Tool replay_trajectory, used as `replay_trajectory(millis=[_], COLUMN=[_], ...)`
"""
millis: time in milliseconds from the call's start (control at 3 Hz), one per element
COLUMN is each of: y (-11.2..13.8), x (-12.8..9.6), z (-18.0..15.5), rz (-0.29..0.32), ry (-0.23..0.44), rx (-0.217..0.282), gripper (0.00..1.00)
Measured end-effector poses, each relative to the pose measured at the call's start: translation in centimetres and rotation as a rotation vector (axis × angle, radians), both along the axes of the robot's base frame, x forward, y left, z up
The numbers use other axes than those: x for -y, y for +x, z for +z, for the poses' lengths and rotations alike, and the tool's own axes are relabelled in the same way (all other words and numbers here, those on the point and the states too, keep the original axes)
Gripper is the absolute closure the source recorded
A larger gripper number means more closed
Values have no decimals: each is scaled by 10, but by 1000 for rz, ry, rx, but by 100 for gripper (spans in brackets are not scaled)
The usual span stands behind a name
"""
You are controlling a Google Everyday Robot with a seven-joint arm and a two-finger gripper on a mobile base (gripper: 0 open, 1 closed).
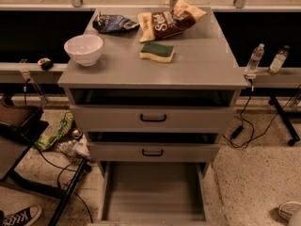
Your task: Close bottom drawer
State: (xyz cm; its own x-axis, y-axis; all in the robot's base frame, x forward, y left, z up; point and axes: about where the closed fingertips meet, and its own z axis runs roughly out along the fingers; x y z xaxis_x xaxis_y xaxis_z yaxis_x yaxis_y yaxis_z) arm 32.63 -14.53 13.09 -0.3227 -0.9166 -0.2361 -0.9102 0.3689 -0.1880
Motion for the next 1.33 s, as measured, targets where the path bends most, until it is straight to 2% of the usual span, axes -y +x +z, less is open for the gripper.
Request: replay_trajectory(millis=[667, 1000, 1333], y=[40, 61, 62], x=[-5, -34, -34], z=[21, 23, 23], rz=[-63, -75, -75], ry=[-27, 14, 14], rx=[154, 189, 190], gripper=[100, 100, 100])
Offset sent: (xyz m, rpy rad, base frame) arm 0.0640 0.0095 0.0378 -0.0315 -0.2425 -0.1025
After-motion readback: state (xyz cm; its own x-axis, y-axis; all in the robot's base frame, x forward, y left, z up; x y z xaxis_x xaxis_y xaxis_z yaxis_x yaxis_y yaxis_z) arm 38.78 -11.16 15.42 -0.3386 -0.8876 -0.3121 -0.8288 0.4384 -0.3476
